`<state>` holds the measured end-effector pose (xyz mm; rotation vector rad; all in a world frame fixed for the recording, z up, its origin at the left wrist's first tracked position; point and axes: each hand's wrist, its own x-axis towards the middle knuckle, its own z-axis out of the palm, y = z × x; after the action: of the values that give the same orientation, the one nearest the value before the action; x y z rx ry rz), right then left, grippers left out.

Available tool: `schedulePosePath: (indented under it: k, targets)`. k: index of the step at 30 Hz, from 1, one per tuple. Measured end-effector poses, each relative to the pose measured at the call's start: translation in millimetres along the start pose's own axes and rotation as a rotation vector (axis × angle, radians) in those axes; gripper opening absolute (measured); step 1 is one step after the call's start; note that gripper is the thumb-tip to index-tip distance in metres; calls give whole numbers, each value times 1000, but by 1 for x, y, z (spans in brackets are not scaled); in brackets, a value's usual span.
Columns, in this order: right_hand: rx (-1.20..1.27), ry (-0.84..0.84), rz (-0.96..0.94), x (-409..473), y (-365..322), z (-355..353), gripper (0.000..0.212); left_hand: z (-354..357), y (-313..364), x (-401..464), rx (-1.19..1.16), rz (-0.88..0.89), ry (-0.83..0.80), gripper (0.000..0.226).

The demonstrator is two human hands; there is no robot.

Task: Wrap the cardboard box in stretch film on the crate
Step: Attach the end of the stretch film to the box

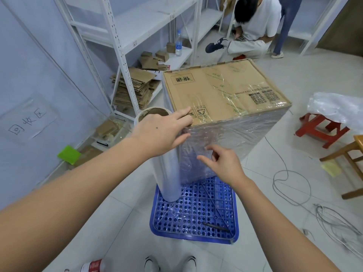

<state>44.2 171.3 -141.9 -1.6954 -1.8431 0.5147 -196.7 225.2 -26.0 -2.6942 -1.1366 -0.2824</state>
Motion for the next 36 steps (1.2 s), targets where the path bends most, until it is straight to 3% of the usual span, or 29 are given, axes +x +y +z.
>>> schedulePosePath:
  k: [6,12,17,23,26,31,36]
  targets:
    - [25,113,-144,18,-12,-27,13,0,0,2,8,-10,-11,35]
    - [340,8,38,14,-25,-34,3,2,0,1,16,-17,-17,36]
    - [352,122,-17,15,-36,-40,5,3,-2,2,5,-13,-12,37]
    - [-86,331,-287,22,-25,-54,22,1,1,1,-9,-8,-20,36]
    - [-96,441,-293,23,-28,-54,29,1,0,1,-12,-12,-16,34]
    - [69,424,-95,20,-38,-58,35,-1,-1,2,-45,-19,-13,36]
    - [-136,482,-283,15,-38,-61,59,-4,0,1,-76,-32,-39,41]
